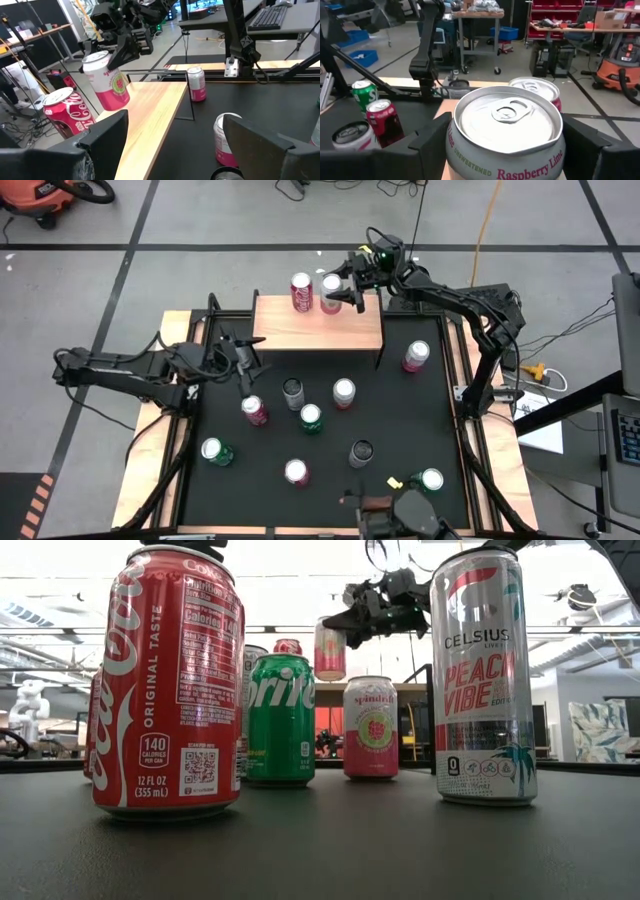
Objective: Place canned beverage on shelf
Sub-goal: Put the bottom white pink soda can on the shelf
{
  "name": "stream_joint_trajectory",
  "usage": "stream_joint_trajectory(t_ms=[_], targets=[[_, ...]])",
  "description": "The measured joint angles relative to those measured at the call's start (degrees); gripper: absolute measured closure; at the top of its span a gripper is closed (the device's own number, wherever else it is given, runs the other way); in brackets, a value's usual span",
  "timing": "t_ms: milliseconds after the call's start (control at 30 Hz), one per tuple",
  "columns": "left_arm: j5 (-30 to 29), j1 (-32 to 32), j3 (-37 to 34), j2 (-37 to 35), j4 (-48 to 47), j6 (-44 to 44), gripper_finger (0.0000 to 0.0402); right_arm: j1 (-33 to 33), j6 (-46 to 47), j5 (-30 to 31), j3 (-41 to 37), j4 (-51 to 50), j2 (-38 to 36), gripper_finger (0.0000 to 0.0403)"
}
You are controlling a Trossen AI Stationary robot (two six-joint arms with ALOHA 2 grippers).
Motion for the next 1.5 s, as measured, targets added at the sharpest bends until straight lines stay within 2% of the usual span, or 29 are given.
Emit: stream_joint_trajectory(t_ms=[433,667,933,1500], targets=[[0.0,0.0,0.0,2.4,0.4,0.0,0.0078,-0.6,-3.4,0.0,-0.1,-2.8,0.9,0.0131],[0.0,0.0,0.0,2.4,0.4,0.0,0.0078,-0.8,-3.6,-0.1,-0.1,-0.5,1.2,0.0131],[0.0,0.0,0.0,2.4,0.8,0.0,0.0078,-0.9,-1.2,-0.1,-0.1,2.9,5.2,0.0131],[-0.1,0.0,0.0,2.4,0.6,0.1,0.0078,-2.2,-0.8,-0.1,-0.1,4.3,5.2,0.0131]])
